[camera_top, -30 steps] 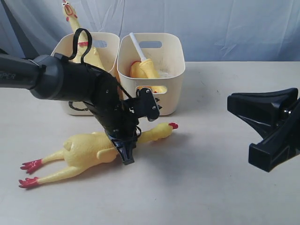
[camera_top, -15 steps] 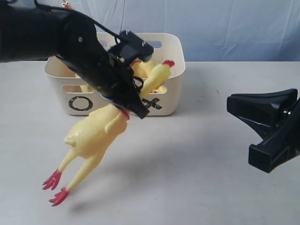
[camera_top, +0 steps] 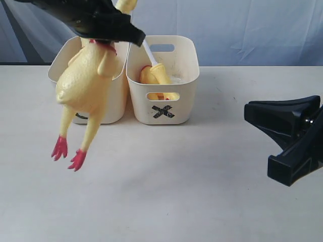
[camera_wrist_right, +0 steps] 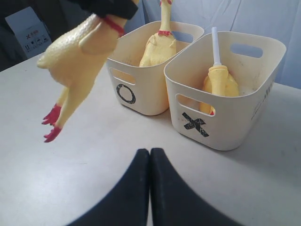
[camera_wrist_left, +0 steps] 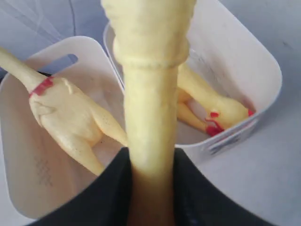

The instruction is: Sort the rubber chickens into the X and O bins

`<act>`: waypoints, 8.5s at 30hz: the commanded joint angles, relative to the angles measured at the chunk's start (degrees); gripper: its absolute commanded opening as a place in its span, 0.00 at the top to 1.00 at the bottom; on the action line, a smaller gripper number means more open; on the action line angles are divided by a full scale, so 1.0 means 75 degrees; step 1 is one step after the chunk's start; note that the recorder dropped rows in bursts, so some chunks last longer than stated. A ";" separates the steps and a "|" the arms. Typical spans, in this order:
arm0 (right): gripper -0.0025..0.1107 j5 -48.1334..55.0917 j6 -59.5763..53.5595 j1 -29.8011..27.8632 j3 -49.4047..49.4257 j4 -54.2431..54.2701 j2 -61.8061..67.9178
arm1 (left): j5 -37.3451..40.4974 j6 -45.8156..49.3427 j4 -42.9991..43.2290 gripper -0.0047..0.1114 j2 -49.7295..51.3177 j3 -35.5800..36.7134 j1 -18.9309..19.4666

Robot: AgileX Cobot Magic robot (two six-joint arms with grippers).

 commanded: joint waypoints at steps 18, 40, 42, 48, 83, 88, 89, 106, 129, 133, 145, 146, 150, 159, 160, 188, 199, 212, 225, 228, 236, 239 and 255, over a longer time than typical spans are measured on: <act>0.98 -0.0007 -0.0016 -0.0044 0.0031 0.0072 -0.0018 | -0.1373 -0.3239 0.1338 0.96 -0.0720 -0.0668 0.1753; 0.98 0.0009 -0.0016 -0.0044 0.0031 0.0129 -0.0018 | -0.4945 -0.6232 0.1163 0.96 0.0058 -0.0668 0.4616; 0.98 0.0009 -0.0016 -0.0044 0.0031 0.0129 -0.0018 | -0.5296 -0.6232 0.1164 0.96 0.0381 -0.0668 0.4610; 0.98 0.0025 -0.0016 -0.0044 0.0031 0.0133 -0.0018 | -0.5608 -0.6218 0.1195 0.96 0.1281 -0.0668 0.4610; 0.98 0.0060 -0.0016 -0.0044 0.0031 0.0178 -0.0018 | -0.4391 -0.6153 0.1696 0.96 0.2625 -0.0700 0.3263; 0.98 0.0060 -0.0016 -0.0044 0.0031 0.0270 -0.0018 | -0.4375 -0.6173 0.1673 0.96 0.2833 -0.0729 0.3231; 0.98 0.0060 -0.0016 -0.0044 0.0031 0.0270 -0.0018 | -0.4375 -0.6190 0.1675 0.96 0.2854 -0.0729 0.3231; 0.98 0.0118 -0.0016 -0.0044 0.0031 0.0324 -0.0018 | -0.4861 -0.6302 0.1769 0.73 0.3112 -0.0729 0.3231; 0.98 0.0118 -0.0016 -0.0044 0.0031 0.0324 -0.0018 | -0.4027 -0.6302 0.2331 0.39 0.3112 -0.0729 0.3246; 0.98 0.0118 -0.0016 -0.0044 0.0031 0.0324 -0.0018 | -0.4041 -0.6302 0.2370 0.39 0.3098 -0.0729 0.3246; 0.98 0.0117 -0.0016 -0.0044 0.0031 0.0338 -0.0018 | -0.3014 -0.5929 0.3614 0.42 0.2204 -0.0729 0.3246; 0.98 0.0117 -0.0016 -0.0044 0.0031 0.0338 -0.0018 | -0.2649 -0.5635 0.3671 0.47 0.2075 -0.0729 0.3246; 0.98 0.0117 -0.0016 -0.0044 0.0031 0.0338 -0.0018 | -0.1500 -0.4616 0.3564 0.79 0.1563 -0.0729 0.3246; 0.98 0.0153 -0.0016 -0.0044 0.0031 0.0330 -0.0018 | -0.0336 -0.3712 0.2942 0.96 -0.0092 0.1047 0.3231; 0.98 0.0146 -0.0016 -0.0044 0.0031 0.0330 -0.0018 | -0.0353 -0.3758 0.2927 0.96 -0.0372 0.1402 0.3231; 0.98 0.0139 -0.0016 -0.0044 0.0031 0.0330 -0.0018 | 0.0084 -0.2729 0.1416 0.96 -0.7945 0.6061 0.3231; 0.98 0.0176 -0.0016 -0.0161 0.0031 0.0330 -0.0168 | 0.0050 -0.2729 0.1530 0.96 -0.8376 0.6061 0.3231; 0.98 0.0072 -0.0016 -0.2385 0.0031 0.0330 -0.4050 | 0.0044 -0.2729 0.1857 0.96 -1.0786 0.6079 0.4941; 0.98 0.0112 -0.0016 -0.2835 0.0031 0.0330 -0.5565 | 0.0044 -0.2729 0.1896 0.96 -1.2177 0.6079 0.4910; 0.98 0.0142 -0.0029 -0.2918 0.0031 0.0330 -0.5565 | 0.0044 -0.2729 0.1908 0.96 -1.2177 0.6079 0.4910; 0.98 0.0171 -0.0014 -0.2918 0.0031 0.0342 -0.5565 | 0.0044 -0.2729 0.1906 0.96 -1.2177 0.6079 0.4910; 0.98 0.0300 -0.0014 -0.2918 0.0031 0.0084 -0.5565 | -0.0019 -0.2729 0.1819 0.96 -1.2177 0.6079 0.4910; 0.98 -0.1129 -0.0014 -0.2918 0.2293 -0.5561 -0.5565 | -0.5673 -0.2729 -0.3004 0.96 -1.2177 0.8907 0.4910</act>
